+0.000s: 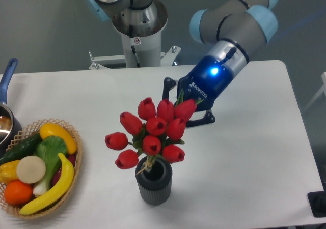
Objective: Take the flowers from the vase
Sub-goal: 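Lift the tulips straight up out of the black vase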
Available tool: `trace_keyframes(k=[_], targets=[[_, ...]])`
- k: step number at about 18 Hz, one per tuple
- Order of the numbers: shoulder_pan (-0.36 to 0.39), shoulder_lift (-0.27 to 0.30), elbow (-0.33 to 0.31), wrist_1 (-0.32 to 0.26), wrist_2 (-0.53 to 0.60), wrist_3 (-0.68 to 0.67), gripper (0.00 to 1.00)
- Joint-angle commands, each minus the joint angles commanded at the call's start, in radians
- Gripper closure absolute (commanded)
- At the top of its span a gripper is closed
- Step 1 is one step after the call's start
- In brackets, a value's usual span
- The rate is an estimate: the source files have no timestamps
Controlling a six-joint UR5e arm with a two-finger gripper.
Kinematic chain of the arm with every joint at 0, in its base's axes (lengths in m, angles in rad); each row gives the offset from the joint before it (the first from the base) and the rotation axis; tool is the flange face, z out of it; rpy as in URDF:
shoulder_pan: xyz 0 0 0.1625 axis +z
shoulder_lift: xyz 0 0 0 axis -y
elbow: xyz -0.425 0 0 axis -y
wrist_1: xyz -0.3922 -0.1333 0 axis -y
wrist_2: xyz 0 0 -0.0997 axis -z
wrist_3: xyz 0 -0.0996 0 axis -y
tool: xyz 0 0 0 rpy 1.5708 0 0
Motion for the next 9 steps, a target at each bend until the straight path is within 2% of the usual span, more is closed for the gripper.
trace_keyframes(k=[3, 9], targets=[[0.021, 0.026, 0.017, 0.0, -0.002, -0.051, 0.91], [0.055, 0.026, 0.077, -0.002, 0.005, -0.088, 0.91]])
